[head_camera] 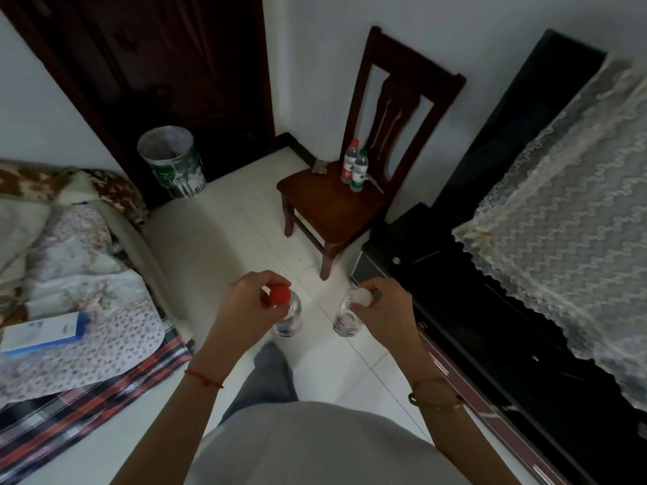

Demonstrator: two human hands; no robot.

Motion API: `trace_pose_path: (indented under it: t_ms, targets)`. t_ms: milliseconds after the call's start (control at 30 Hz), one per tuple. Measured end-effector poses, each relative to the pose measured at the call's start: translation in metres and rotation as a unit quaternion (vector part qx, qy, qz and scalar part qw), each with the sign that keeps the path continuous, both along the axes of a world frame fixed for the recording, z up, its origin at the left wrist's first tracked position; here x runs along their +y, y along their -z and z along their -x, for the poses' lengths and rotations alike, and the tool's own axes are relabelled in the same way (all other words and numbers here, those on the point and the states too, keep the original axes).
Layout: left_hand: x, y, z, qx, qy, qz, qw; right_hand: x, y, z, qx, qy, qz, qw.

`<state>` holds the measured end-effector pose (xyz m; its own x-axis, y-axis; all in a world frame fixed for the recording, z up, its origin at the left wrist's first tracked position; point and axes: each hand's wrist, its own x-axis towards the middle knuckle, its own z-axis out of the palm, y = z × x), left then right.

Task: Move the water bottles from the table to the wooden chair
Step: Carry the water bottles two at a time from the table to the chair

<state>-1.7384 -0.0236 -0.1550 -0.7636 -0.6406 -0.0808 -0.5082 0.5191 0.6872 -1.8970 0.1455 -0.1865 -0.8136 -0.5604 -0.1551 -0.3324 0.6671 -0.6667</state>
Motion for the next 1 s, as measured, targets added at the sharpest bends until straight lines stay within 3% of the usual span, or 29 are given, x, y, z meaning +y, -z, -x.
trace_pose_path:
  t_ms: [200,533,1000]
  targets:
    - [-0.102,0.006,0.069,0.003,0.035,-0.012,0.999,-0.100,0.006,0.061,-0.002,0.003,-0.005,1.000]
    - [-0.279,0.006,0.185,0.021,0.150,-0.010,0.988,-0.255,0.007,0.137,-0.024,0.108,0.023,0.994]
    - [-0.397,0.026,0.356,-0.001,0.203,-0.068,0.977,-0.364,0.034,0.268,-0.048,0.187,0.002,0.981]
